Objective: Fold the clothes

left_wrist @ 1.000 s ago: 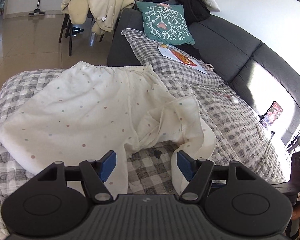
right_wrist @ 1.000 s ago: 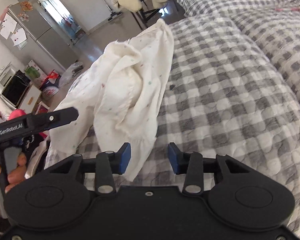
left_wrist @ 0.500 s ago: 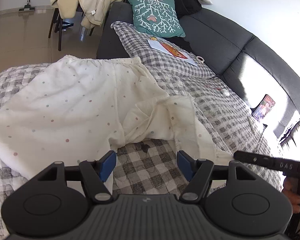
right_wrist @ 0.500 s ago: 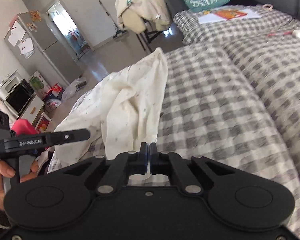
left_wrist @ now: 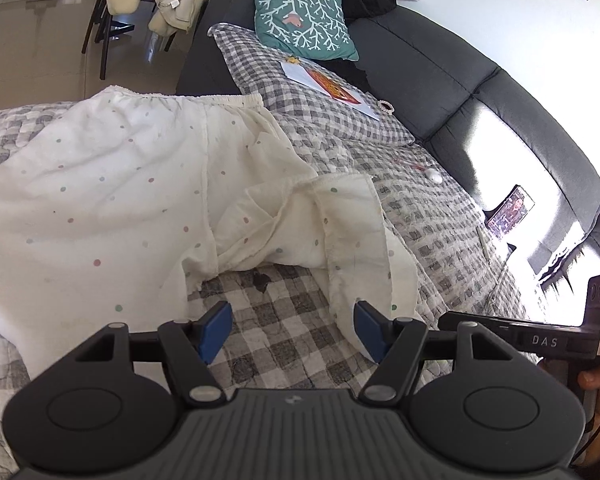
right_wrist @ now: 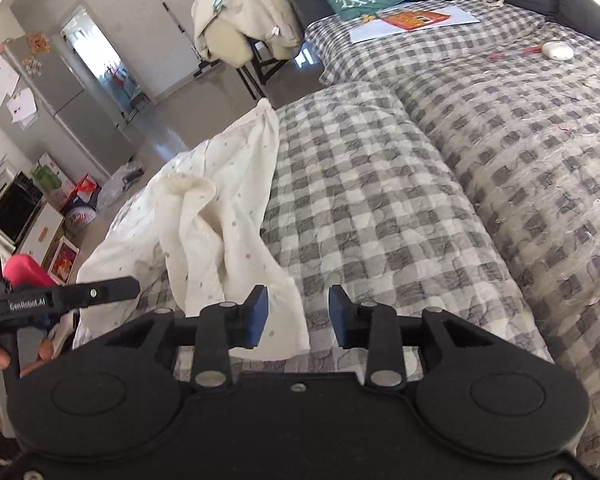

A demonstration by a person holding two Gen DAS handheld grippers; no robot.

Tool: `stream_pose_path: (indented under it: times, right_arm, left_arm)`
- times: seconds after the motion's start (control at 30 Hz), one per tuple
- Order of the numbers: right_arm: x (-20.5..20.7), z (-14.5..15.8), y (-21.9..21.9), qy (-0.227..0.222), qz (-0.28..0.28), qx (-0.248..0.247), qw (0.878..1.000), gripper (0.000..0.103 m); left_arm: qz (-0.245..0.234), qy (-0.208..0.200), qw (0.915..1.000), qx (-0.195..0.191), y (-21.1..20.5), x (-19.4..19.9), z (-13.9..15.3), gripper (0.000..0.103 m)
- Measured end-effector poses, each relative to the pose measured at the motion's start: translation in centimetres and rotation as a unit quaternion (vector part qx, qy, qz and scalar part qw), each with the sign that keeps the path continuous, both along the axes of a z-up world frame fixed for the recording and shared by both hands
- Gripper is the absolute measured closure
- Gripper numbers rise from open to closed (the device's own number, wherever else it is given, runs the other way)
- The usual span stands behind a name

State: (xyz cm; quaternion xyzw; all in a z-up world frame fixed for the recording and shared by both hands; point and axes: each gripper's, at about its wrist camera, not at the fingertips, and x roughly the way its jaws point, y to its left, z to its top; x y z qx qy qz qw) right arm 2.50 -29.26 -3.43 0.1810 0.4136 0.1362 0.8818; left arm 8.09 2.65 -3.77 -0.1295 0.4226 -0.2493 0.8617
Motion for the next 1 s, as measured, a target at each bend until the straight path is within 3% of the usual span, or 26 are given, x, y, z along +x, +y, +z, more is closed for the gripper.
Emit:
stream_pose_path:
  times: [0.33, 0.6, 0.63, 0.7, 0.73, 0.8, 0.83, 1.0]
  right_arm:
    - [0.4, -2.0, 2.1, 0.025, 0.018, -0.03, 0.999, 0.068]
    - [-0.2, -2.1, 2.0, 0.016, 0.022, -0.036, 0.999, 0.07]
    - [-0.2, -2.0, 1.9, 0.015, 0.021, -0.036, 0.999, 0.073]
    - [-0.3, -2.0, 1.7, 0.015, 0.021, -0.035, 0.999, 0.075]
    - [-0.3, -2.0, 1.6, 0.015, 0.02, -0.033, 0.999, 0.076]
    - [-0.3, -2.0, 1.4, 0.016, 0.02, -0.029, 0.999, 0.076]
    - [-0.3, -2.1, 1.3, 0.015, 0.02, -0.027, 0.999, 0.076]
    - [0.1, -2.3, 1.5, 0.013, 0.024, -0.026, 0.999, 0.076]
  left_arm:
    - [-0.008, -0.005, 0.9999, 0.006, -0.5, 0.1, 0.0, 0.036]
    - [-0.024, -0.075, 0.9969, 0.005, -1.4, 1.0, 3.3, 0.036]
    - [-0.039, -0.097, 0.9943, 0.018, -1.7, 0.8, 3.6, 0.036]
    - [-0.085, -0.162, 0.9806, 0.07, -2.5, 0.2, 3.8, 0.036]
    - [-0.106, -0.188, 0.9718, 0.095, -2.8, -0.1, 3.7, 0.036]
    - [-0.139, -0.247, 0.9447, 0.165, -3.7, -0.7, 3.0, 0.036]
    - [-0.146, -0.257, 0.9384, 0.179, -4.0, -0.6, 2.6, 0.036]
    - [-0.187, -0.265, 0.9322, 0.162, -5.0, 1.1, 1.7, 0.036]
